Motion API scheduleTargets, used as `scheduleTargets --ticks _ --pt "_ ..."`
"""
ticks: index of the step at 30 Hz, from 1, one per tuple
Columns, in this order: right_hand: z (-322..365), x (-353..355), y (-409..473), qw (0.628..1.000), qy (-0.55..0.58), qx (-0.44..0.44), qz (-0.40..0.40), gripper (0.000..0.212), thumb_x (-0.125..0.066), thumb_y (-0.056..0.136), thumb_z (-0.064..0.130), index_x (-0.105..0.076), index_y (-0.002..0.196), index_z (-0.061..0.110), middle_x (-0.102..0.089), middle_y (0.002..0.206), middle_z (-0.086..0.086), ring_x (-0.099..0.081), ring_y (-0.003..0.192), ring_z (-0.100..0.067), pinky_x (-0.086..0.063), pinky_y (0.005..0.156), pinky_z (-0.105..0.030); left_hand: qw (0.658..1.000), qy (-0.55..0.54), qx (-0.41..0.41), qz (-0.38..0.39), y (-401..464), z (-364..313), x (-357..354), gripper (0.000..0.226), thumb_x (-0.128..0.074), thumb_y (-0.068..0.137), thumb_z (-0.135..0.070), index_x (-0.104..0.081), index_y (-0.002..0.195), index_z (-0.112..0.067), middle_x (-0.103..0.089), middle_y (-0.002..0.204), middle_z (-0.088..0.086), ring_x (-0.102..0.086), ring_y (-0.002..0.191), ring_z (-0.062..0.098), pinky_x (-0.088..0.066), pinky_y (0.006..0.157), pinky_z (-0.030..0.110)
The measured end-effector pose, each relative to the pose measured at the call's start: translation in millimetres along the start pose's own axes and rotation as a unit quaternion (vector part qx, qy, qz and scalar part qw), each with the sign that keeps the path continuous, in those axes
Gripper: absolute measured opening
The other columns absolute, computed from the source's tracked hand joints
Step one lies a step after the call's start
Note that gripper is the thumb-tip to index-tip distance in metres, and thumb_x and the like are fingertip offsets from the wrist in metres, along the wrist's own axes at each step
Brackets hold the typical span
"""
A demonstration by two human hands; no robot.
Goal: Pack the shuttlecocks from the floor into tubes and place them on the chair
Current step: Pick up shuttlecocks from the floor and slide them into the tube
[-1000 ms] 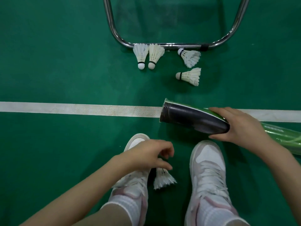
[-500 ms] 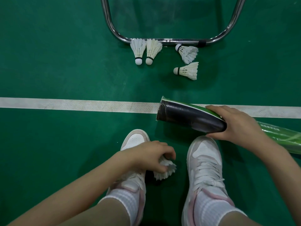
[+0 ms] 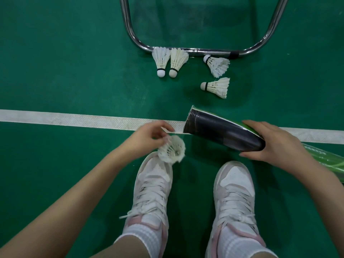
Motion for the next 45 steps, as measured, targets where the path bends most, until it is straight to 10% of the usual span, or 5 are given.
scheduleTargets --ticks 19,27,37,41,45 --pt "5.3 -20.7 47.5 0.998 -0.039 0.046 0.031 0.088 -0.076 0.058 0.055 -0.041 0.135 0.03 -0.058 0.121 0.001 -0.056 0.103 -0.025 -0.044 0.078 -0.034 0.942 -0.057 0.032 -0.328 43.7 43.3 32.4 0.03 -0.06 0.083 0.004 -0.055 0.104 -0.017 -0.053 0.101 0.008 -0.053 0.09 0.012 -0.047 0.08 0.022" --pt "5.2 -27.5 51.7 0.997 -0.036 0.055 0.032 0.089 -0.073 0.059 0.059 -0.04 0.137 0.031 -0.057 0.125 0.001 -0.057 0.104 -0.026 -0.046 0.083 -0.036 0.962 -0.02 -0.003 -0.272 36.1 33.2 16.8 0.037 -0.067 0.087 -0.019 -0.052 0.12 -0.028 -0.063 0.09 -0.009 -0.058 0.087 -0.003 -0.038 0.076 0.005" --pt "8.0 -26.0 55.5 0.996 -0.046 0.05 0.049 0.089 -0.066 0.065 0.064 -0.028 0.14 0.036 -0.049 0.133 0.009 -0.051 0.114 -0.017 -0.04 0.088 -0.03 0.98 -0.022 -0.007 -0.199 56.8 29.6 5.7 0.063 -0.065 0.089 -0.013 -0.037 0.136 -0.044 -0.063 0.119 -0.002 -0.057 0.114 0.012 -0.045 0.095 0.028" --pt "9.7 -21.9 58.7 0.996 -0.052 0.041 0.062 0.088 -0.06 0.068 0.068 -0.019 0.142 0.04 -0.041 0.138 0.015 -0.044 0.12 -0.012 -0.035 0.092 -0.026 0.973 -0.028 -0.023 -0.228 59.6 18.7 11.9 0.057 -0.062 0.09 -0.006 -0.043 0.136 -0.034 -0.056 0.11 -0.016 -0.055 0.092 -0.009 -0.037 0.079 0.007" --pt "15.6 -17.8 61.0 0.996 -0.049 0.044 0.055 0.088 -0.06 0.068 0.068 -0.02 0.141 0.04 -0.04 0.138 0.015 -0.043 0.121 -0.011 -0.034 0.092 -0.025 0.973 -0.084 -0.024 -0.216 56.5 19.7 14.9 0.06 -0.063 0.089 -0.007 -0.04 0.136 -0.036 -0.056 0.13 0.0 -0.053 0.11 0.034 -0.046 0.096 0.04"
Point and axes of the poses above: each hand's wrist, its own y-axis towards the middle knuckle, its own x-axis out of the back of the hand, z = x × y, the point moved 2 cm from there along y, towards the middle knuckle
